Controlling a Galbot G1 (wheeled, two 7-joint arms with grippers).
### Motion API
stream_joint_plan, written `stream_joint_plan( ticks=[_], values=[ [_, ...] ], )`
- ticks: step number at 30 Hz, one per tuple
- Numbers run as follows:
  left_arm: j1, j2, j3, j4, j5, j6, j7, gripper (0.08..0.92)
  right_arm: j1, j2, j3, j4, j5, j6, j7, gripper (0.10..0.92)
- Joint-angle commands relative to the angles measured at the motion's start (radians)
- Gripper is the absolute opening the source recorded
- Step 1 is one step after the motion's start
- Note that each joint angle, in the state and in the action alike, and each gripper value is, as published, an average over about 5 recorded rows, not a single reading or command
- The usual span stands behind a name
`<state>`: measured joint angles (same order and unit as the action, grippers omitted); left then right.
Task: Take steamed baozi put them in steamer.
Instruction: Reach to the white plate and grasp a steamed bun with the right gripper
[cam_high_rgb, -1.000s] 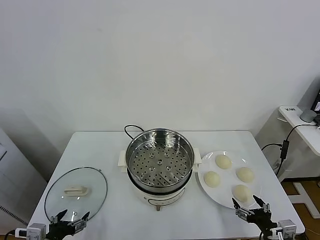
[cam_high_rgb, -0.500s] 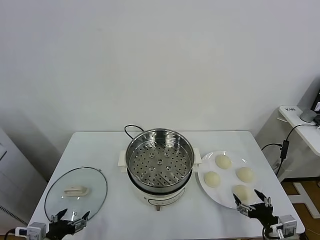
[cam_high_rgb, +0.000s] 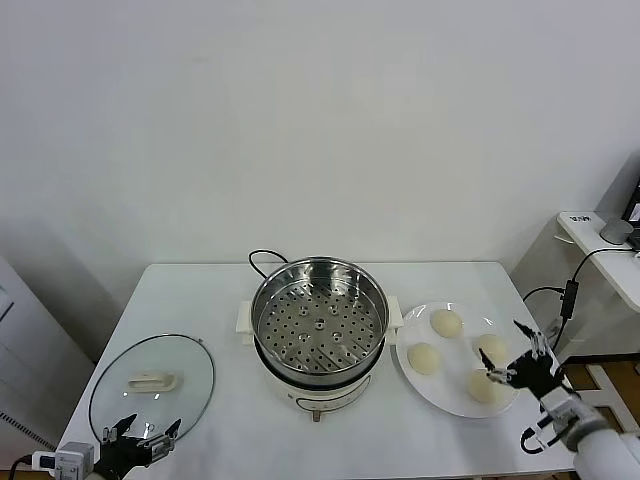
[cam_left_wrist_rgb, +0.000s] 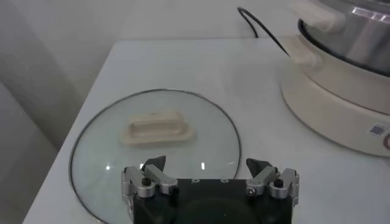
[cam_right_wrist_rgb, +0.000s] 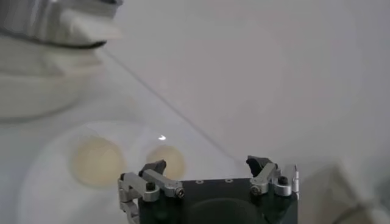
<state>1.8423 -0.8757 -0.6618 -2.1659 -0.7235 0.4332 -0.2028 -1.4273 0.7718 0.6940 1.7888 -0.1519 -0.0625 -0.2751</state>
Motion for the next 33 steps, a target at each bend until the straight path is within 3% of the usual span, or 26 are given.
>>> stream_joint_plan(
  ticks=[1,10,18,33],
  values=[
    [0.003,-0.004,-0.001,-0.009,0.006,0.008,-0.003,0.823,0.301,-0.18,-0.175,-0.171,-0.172,0.057,-0.251,0.823],
    [-0.015,-0.015,0.006,-0.019,0.021,0.029,-0.01,0.823,0.822,-0.34,-0.725,-0.343,-0.031,0.016,-0.453,0.823],
    [-0.018,-0.015,0.006,-0.014,0.022,0.029,-0.011,0.823,1.371,-0.359,-1.313,-0.513,0.13,0.018,-0.617,0.823],
    [-0.031,-0.014,0.015,-0.014,0.022,0.039,-0.013,0.823,1.489,-0.139,-1.5,-0.773,0.115,0.118,-0.73,0.823]
  ],
)
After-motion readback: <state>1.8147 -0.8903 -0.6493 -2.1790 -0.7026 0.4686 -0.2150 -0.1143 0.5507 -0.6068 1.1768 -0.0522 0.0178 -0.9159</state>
